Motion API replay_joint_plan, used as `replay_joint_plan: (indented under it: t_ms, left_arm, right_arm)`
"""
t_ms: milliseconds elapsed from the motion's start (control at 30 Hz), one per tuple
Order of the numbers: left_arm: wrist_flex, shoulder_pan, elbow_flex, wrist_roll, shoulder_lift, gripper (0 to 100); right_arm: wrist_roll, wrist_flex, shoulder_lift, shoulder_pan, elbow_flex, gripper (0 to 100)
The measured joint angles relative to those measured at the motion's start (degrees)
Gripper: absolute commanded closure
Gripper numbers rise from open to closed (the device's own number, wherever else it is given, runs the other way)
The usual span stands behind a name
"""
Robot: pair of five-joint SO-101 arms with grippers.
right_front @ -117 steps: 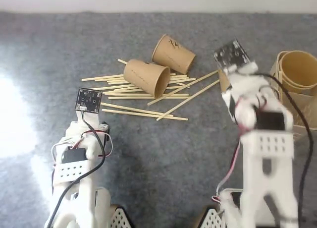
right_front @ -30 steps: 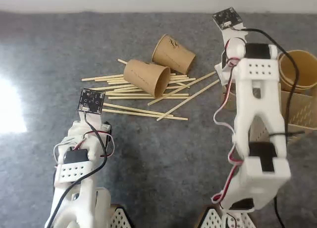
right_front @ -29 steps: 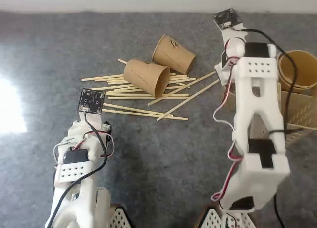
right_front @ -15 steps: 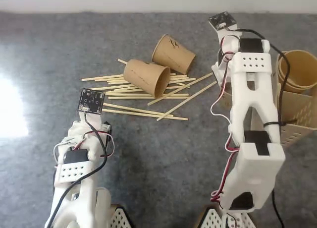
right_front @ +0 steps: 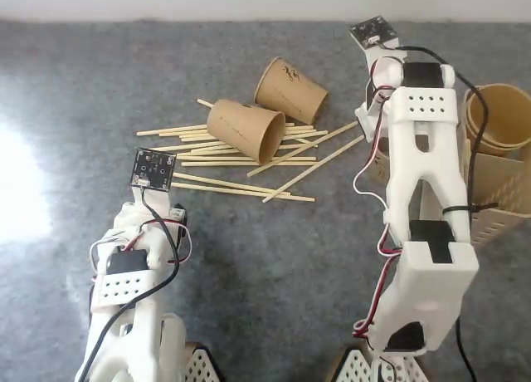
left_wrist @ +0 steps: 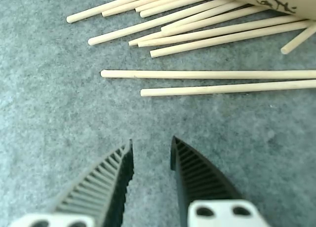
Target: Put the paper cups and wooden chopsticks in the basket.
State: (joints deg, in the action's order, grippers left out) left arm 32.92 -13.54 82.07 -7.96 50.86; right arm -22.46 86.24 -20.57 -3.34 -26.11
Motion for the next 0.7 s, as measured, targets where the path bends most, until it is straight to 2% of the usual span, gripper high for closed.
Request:
replay_joint_plan:
  t_ms: [367,567,700]
  left_arm:
    - [0.00,0.00,0.00,0.00,0.00,88]
    - [0.00,0.00,0.00,0.00,0.00,88]
    - [0.00,0.00,0.00,0.00,0.00,88]
  right_arm:
    - [0.00,2.55,2.11,-1.41,-1.32,89.1]
    - [0.00,2.55,0.53,-1.58,-1.32,95.2]
    - [0.00,2.55,-3.25,-1.49,-1.32,95.3]
